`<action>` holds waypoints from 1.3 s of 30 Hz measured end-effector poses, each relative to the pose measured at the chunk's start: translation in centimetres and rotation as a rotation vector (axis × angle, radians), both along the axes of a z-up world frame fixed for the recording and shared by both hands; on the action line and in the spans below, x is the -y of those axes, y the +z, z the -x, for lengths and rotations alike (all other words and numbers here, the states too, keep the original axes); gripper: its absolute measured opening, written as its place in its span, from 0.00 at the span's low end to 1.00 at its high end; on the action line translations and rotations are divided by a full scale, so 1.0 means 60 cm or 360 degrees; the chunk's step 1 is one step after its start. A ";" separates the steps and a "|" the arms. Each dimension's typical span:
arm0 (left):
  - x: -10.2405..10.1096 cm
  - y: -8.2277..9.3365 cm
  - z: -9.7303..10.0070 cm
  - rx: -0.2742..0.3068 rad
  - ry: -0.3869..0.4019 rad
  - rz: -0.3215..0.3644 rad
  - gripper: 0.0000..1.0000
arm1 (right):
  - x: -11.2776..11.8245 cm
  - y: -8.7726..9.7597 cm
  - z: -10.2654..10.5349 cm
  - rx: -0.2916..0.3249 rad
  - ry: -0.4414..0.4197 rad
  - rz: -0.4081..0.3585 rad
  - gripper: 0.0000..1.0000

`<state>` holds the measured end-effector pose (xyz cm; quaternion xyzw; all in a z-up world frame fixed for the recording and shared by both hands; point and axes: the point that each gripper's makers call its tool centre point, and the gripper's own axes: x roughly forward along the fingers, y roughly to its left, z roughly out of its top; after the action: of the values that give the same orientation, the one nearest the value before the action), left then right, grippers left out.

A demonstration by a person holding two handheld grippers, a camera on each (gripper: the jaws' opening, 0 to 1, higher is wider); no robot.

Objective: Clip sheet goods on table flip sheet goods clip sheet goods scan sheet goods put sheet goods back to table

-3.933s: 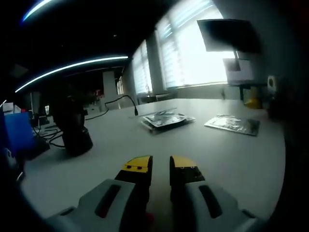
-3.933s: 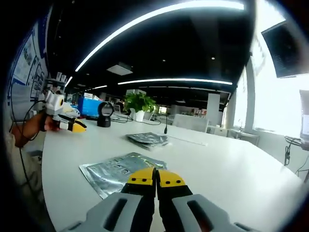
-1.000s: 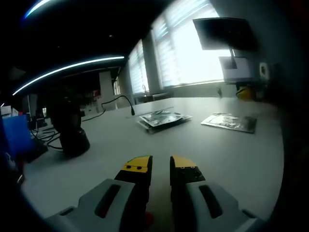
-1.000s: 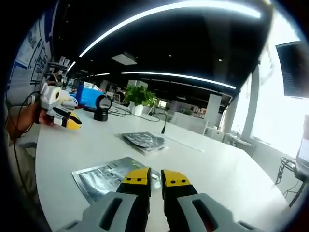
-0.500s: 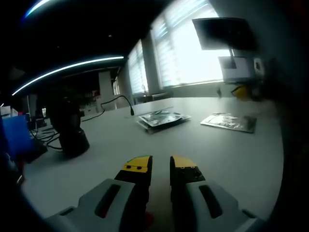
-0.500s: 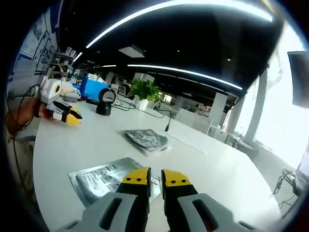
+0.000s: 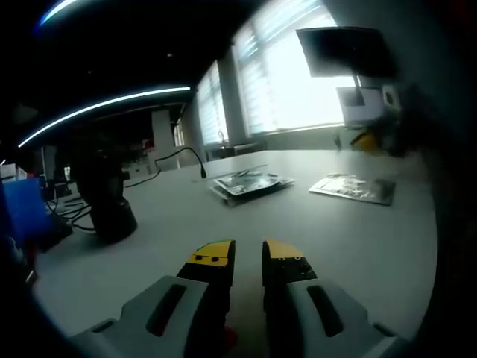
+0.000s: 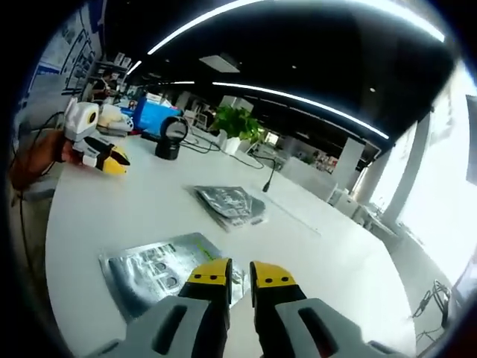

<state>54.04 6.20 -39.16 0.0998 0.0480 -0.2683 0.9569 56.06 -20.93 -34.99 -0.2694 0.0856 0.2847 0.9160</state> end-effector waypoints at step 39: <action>0.004 -0.001 -0.003 -0.0007 -0.0054 0.0010 0.08 | 0.004 -0.066 -0.072 -0.0373 0.0086 0.0311 0.16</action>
<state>54.23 5.95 -39.24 0.0972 0.0476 -0.2850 0.9524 60.35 -21.19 -38.94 -0.3245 0.2121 0.3291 0.8611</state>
